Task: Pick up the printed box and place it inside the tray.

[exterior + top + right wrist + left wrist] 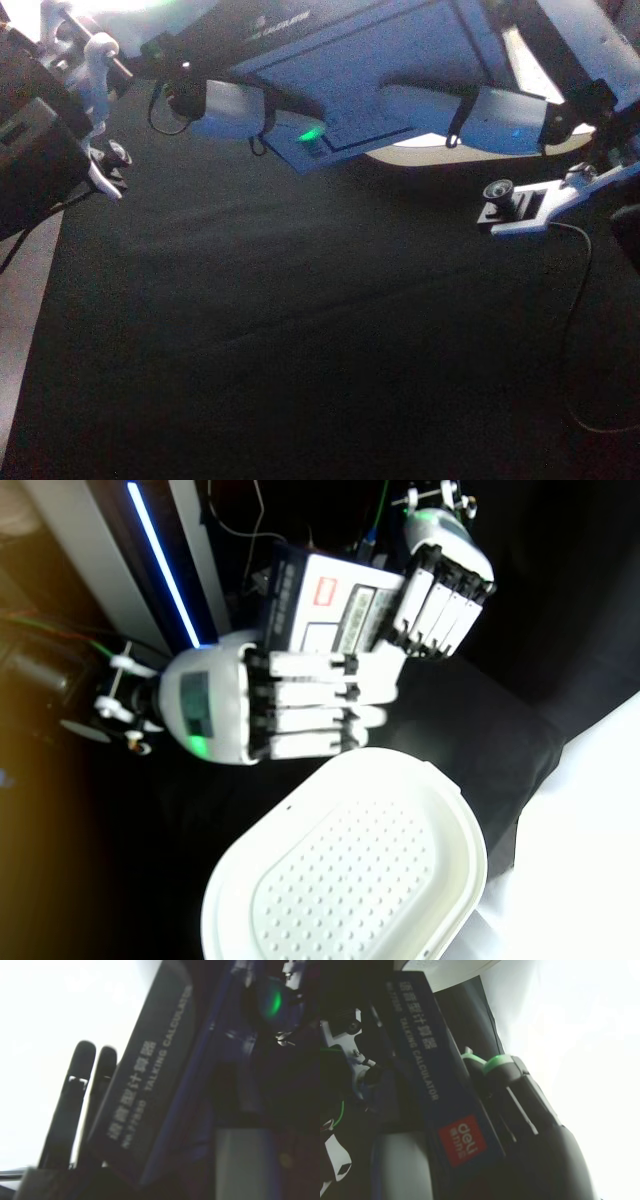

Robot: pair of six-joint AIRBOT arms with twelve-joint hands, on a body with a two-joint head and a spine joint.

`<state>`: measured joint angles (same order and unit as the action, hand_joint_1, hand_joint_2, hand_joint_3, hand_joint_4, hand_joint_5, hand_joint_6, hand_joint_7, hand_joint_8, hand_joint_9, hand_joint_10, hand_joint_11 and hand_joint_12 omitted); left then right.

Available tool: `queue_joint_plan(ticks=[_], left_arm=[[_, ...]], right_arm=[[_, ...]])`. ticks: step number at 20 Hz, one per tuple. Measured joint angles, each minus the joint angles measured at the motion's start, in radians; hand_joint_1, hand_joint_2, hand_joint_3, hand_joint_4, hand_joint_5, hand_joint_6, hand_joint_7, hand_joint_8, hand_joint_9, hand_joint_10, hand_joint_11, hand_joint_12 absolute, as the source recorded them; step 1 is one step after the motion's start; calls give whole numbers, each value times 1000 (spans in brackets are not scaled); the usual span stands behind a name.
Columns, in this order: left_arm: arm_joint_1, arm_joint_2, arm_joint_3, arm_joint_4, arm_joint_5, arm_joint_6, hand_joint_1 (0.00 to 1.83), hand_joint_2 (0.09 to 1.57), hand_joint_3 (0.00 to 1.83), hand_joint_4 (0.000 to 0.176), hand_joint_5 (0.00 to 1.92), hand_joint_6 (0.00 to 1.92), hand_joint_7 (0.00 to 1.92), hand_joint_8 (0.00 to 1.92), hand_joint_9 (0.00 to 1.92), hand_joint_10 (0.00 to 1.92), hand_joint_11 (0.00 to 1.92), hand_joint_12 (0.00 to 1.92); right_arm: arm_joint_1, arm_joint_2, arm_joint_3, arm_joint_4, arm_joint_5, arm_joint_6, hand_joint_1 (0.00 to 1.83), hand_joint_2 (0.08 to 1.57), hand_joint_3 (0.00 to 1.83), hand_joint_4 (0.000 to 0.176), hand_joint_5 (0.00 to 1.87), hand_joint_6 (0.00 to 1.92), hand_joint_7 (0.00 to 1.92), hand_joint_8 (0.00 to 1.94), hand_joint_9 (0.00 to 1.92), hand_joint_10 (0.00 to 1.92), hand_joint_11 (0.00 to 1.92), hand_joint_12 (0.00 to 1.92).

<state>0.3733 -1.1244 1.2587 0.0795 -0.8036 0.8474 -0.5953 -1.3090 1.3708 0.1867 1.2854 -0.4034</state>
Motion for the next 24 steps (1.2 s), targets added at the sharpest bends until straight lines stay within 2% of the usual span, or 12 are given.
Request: queue_joint_plan(ticks=[4,6,7,8,9,11,14,16,17,19,21,24], left_arm=[[9,0,0,-8,-7,-10,1187,1070,1,0,1072,816,1184,950,1193,1364,1091,1722],[9,0,3,-10,-8,-15,1267,1114,0,0,994,696,1008,1215,1056,1260,971,1579],[13,0,3,-14,-10,-22,1247,1116,0,0,978,824,1001,1140,1002,1009,921,1337],[13,0,3,-14,-9,-31,1129,1193,5,0,825,1175,820,710,800,824,683,1274],[16,0,3,-10,-11,-38,587,1188,0,0,397,471,509,272,471,425,261,1048],[20,0,4,16,-9,-61,236,901,0,0,159,38,250,18,185,65,9,586],[19,0,4,18,-72,-67,60,909,3,81,16,1,28,3,3,0,0,40],[19,3,3,19,-85,-78,60,879,0,155,0,0,0,0,0,0,0,1],[19,8,2,24,-89,-83,72,849,0,172,0,0,0,0,0,0,0,0],[24,31,-3,17,-114,-86,39,814,0,93,0,0,0,0,0,0,0,0],[45,57,-14,-18,-149,-87,72,742,0,75,0,0,0,0,0,0,0,0],[66,80,-23,-51,-195,-87,22,805,11,111,0,0,0,0,0,0,0,0]], right_arm=[[0,0,0,-5,-2,0,1262,1125,1,0,868,951,1075,1051,1174,933,1053,1280],[0,0,1,-8,-2,-1,1263,1124,0,0,869,954,1077,1043,1198,872,1079,1212],[0,0,1,-7,-2,-1,1266,1117,0,0,890,928,1088,1025,1205,856,1084,1214],[0,1,1,-8,-2,-2,1267,1113,0,0,900,915,1092,1020,1205,850,1084,1230],[0,1,1,-11,-2,-3,1266,1113,0,0,901,910,1090,1023,1206,849,1097,1239],[0,4,1,-13,-6,-9,1265,1115,1,0,895,927,1084,1031,1188,844,1074,1254],[0,5,10,-20,-15,-12,1259,1120,1,0,881,970,1078,1021,1149,839,1027,1274],[21,10,15,-32,-31,-12,1265,1115,0,0,888,943,1092,1006,1154,833,998,1284],[39,19,20,-47,-32,-13,1267,1112,0,0,889,940,1106,979,1176,798,1021,1260],[63,50,24,-79,-11,-12,1263,1118,2,0,871,946,1093,1006,1201,762,1007,1291],[93,81,26,-104,-20,-13,1264,1120,2,0,911,834,1059,1111,1198,993,1007,1509],[143,142,8,-158,-19,-44,1257,1095,0,0,960,862,1107,949,1159,718,912,1338]])
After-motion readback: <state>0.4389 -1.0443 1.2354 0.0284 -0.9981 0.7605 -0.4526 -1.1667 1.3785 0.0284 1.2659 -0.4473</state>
